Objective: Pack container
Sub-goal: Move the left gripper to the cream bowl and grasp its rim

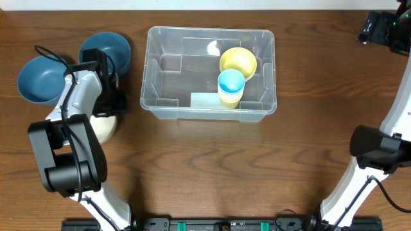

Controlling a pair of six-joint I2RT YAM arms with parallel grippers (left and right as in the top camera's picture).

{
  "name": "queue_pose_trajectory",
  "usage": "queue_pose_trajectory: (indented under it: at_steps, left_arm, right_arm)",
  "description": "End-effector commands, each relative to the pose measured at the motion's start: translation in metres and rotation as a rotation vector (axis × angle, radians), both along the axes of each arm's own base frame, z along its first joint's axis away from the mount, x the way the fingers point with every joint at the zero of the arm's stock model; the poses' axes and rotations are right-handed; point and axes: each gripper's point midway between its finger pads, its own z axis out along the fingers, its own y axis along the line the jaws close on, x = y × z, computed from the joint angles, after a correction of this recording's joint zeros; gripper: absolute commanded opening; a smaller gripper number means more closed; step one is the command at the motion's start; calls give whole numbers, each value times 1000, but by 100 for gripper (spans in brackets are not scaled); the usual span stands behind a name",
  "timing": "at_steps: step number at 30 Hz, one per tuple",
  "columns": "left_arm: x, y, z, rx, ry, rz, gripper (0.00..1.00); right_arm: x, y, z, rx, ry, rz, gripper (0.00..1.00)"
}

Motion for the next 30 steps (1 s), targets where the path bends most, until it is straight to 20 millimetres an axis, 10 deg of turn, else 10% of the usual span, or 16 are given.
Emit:
queue_pose_trajectory:
  at_steps: [1,7,15,22,30]
  left_arm:
    - [3,0,-1,-5,-6,-3,6]
    - [1,0,13,-6,-18,56,6]
    - [-24,-11,79,-33,-61,68,6]
    - [-42,-31,164,-32,-305,4,6]
    - [-11,-108,273,-41,-820,-379,6]
  right_arm:
    - [-5,-3,14,-18,-30,2,99]
    - [-5,-3,14,-18,-30,2,99]
    - [-5,-3,14,-18,-30,2,99]
    - [-5,-3,14,-18,-30,2,99]
    - [-5,-3,14,-18,-30,2,99]
